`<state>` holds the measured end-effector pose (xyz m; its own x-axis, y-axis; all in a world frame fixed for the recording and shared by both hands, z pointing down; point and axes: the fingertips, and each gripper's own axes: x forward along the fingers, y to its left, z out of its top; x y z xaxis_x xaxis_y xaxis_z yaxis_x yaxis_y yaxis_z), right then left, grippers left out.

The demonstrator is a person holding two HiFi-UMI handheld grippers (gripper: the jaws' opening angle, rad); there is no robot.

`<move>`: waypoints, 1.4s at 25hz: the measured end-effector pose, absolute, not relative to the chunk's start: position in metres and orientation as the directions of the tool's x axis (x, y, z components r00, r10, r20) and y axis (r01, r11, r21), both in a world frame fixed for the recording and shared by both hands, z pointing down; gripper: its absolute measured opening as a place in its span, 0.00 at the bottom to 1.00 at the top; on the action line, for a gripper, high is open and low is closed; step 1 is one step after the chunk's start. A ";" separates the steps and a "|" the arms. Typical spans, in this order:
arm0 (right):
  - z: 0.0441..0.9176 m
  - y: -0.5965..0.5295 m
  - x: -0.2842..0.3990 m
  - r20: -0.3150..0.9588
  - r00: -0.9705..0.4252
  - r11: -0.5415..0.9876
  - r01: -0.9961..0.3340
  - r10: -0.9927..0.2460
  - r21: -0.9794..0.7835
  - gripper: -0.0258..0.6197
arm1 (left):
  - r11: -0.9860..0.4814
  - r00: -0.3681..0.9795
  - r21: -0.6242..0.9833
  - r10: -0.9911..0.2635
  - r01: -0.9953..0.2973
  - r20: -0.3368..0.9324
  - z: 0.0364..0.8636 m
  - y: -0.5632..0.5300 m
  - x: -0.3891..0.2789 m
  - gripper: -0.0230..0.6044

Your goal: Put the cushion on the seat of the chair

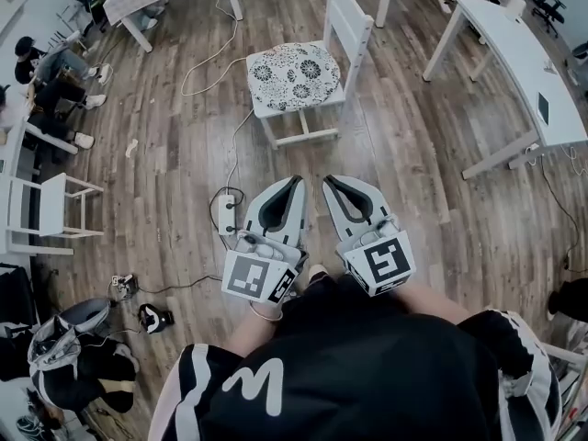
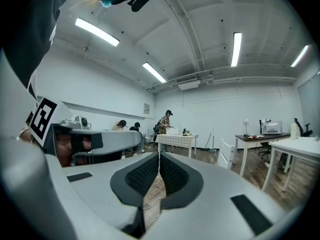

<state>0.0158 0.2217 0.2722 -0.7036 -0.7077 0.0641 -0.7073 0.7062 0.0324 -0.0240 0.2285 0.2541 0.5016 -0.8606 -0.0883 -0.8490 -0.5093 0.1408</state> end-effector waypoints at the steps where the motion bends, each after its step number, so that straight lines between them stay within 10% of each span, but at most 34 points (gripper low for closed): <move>1: 0.272 0.224 0.016 0.066 -0.705 0.708 -0.705 -0.706 0.037 0.08 | -0.508 0.501 0.144 -0.861 -0.849 -0.089 0.254 0.229 -0.023 0.04; 35: 0.266 0.234 0.035 0.049 -0.682 0.684 -0.727 -0.729 0.064 0.07 | -0.521 0.513 0.142 -0.854 -0.842 -0.088 0.256 0.239 -0.007 0.04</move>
